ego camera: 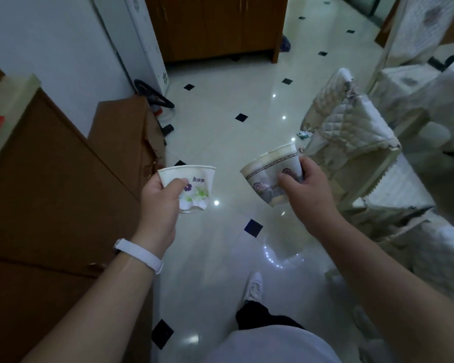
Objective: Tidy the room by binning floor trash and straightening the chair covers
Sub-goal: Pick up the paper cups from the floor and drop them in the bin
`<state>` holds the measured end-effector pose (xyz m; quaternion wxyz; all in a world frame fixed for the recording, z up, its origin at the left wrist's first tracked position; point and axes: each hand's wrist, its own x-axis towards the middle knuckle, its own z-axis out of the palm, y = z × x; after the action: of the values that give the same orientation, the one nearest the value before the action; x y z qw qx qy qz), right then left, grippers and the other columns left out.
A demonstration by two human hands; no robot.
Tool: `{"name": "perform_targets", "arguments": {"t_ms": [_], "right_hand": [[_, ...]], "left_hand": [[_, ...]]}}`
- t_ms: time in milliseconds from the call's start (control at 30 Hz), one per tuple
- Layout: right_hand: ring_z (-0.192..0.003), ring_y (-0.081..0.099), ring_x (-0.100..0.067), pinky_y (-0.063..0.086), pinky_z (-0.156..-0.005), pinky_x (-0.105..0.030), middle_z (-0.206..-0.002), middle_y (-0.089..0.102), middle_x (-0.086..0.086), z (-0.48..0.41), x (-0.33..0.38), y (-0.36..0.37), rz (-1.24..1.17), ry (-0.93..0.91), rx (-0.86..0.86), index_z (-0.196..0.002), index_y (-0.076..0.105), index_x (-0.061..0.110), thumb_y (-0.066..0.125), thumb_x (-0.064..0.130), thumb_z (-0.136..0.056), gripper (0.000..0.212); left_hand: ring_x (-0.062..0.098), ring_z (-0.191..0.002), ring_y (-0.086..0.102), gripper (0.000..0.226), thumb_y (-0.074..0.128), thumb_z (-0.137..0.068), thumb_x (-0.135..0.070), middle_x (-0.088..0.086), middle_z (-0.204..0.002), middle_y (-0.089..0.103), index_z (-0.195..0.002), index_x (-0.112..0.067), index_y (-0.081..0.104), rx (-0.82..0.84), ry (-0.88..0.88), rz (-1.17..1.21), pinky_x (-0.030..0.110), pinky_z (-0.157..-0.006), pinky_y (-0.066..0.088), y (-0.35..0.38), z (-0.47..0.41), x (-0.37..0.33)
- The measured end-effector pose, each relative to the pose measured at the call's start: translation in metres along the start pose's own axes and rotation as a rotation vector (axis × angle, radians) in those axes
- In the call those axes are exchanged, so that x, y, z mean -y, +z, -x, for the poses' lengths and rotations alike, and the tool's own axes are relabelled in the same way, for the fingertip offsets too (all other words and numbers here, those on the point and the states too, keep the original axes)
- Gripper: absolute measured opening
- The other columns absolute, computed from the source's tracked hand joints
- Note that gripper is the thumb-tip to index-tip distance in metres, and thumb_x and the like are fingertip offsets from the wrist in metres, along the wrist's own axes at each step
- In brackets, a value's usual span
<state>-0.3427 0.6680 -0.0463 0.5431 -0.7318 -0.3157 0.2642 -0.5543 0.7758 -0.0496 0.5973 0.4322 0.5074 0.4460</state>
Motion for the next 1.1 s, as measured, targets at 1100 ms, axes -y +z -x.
{"name": "perform_targets", "arguments": {"t_ms": [1100], "right_hand": [[-0.064,0.057,-0.009,0.047,-0.059,-0.027,-0.077,0.062,0.001,-0.401,0.064,0.102,-0.059,0.095,-0.389,-0.095,0.062,0.013,0.060,0.008,-0.087,0.010]], "left_hand": [[0.039,-0.092,0.070,0.014,0.062,-0.086,0.002,0.013,-0.091,0.071,-0.089,-0.011,0.067,0.428,-0.041,-0.046,0.059,-0.079,0.056,0.223,-0.456,-0.085]]}}
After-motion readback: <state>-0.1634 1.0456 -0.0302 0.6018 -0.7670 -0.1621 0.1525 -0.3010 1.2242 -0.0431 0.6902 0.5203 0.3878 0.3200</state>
